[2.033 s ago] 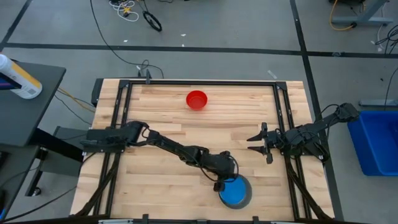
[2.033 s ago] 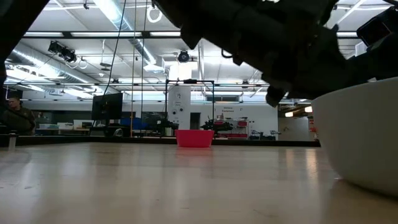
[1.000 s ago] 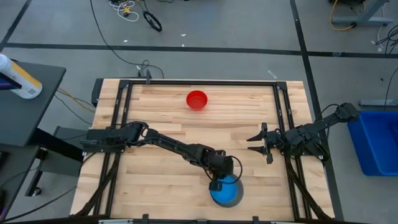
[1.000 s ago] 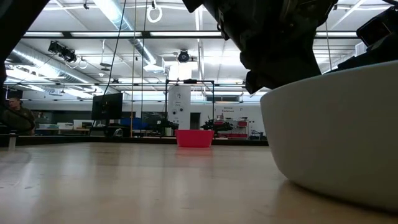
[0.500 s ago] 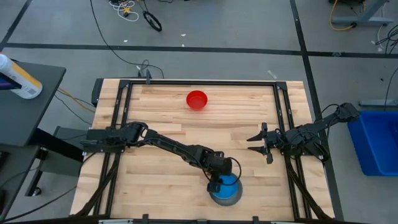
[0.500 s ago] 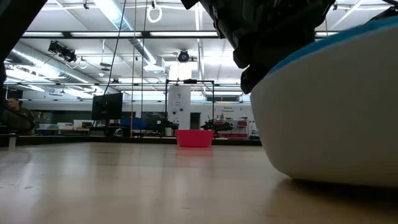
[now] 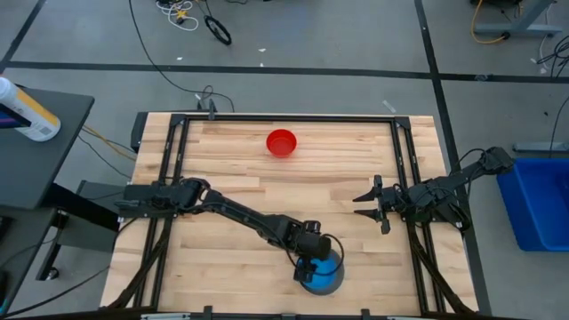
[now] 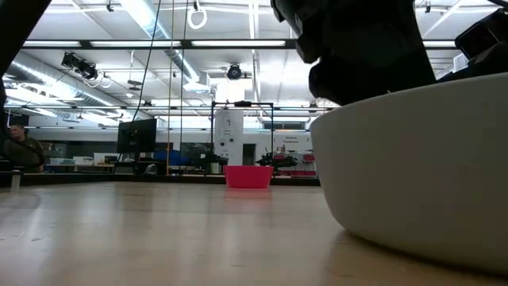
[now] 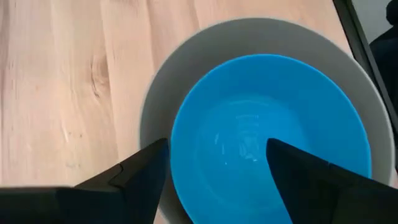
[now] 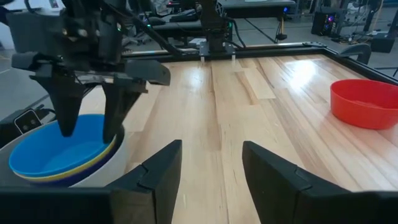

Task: Nest bowls inside each other
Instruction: Stack the light blue bowl on the yellow bowl, then stack the red bowl on the light blue bowl

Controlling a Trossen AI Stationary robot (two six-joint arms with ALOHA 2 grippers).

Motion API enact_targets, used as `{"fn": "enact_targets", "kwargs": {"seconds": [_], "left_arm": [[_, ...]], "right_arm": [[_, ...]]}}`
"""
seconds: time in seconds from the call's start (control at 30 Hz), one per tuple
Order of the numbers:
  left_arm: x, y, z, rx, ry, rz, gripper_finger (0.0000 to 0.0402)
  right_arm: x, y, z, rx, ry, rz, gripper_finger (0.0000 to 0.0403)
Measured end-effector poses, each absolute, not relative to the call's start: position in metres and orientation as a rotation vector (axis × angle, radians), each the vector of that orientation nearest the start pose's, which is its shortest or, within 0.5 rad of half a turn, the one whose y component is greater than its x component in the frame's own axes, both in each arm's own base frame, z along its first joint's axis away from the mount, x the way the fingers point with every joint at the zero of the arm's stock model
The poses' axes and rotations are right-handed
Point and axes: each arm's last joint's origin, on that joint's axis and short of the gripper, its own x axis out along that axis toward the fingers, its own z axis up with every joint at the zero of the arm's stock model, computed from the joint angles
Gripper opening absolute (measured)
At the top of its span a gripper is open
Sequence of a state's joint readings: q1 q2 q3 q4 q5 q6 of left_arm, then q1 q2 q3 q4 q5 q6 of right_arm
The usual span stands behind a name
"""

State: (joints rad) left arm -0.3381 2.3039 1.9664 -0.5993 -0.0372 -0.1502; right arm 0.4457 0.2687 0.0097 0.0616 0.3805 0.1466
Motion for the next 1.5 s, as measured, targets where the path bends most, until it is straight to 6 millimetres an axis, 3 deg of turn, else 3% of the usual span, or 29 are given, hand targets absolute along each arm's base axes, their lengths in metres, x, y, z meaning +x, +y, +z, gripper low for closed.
{"fn": "enact_targets", "kwargs": {"seconds": [0.27, 0.43, 0.6, 0.8, 1.07, 1.23, 1.37, 1.5], "left_arm": [[0.473, -0.164, 0.219, 0.147, 0.977, -0.087, 0.0275], [0.465, -0.150, 0.251, 0.328, 0.936, 0.130, 0.0275], [0.439, -0.114, 0.304, 0.365, 0.871, 0.371, 0.0275], [0.386, -0.091, 0.326, 0.311, 0.778, 0.471, 0.0275], [0.263, -0.070, 0.285, 0.079, 0.466, 0.448, 0.0275], [0.198, -0.060, 0.237, -0.058, 0.264, 0.360, 0.0275], [0.165, -0.054, 0.198, -0.120, 0.169, 0.307, 0.0275], [0.148, -0.052, 0.176, -0.131, 0.116, 0.274, 0.0275]], "right_arm": [[0.104, 0.038, 0.150, 0.067, 0.185, 0.051, 0.0181], [0.104, 0.038, 0.150, 0.067, 0.185, 0.051, 0.0178], [0.105, 0.038, 0.149, 0.074, 0.196, 0.047, 0.0174], [0.106, 0.039, 0.146, 0.061, 0.229, 0.045, 0.0176], [0.108, 0.038, 0.145, 0.041, 0.233, -0.001, 0.0175], [0.111, 0.034, 0.155, 0.064, 0.126, -0.112, 0.0183], [0.117, 0.027, 0.164, 0.027, 0.042, -0.108, 0.0193], [0.128, 0.012, 0.178, 0.009, 0.029, -0.170, 0.0197]]}}
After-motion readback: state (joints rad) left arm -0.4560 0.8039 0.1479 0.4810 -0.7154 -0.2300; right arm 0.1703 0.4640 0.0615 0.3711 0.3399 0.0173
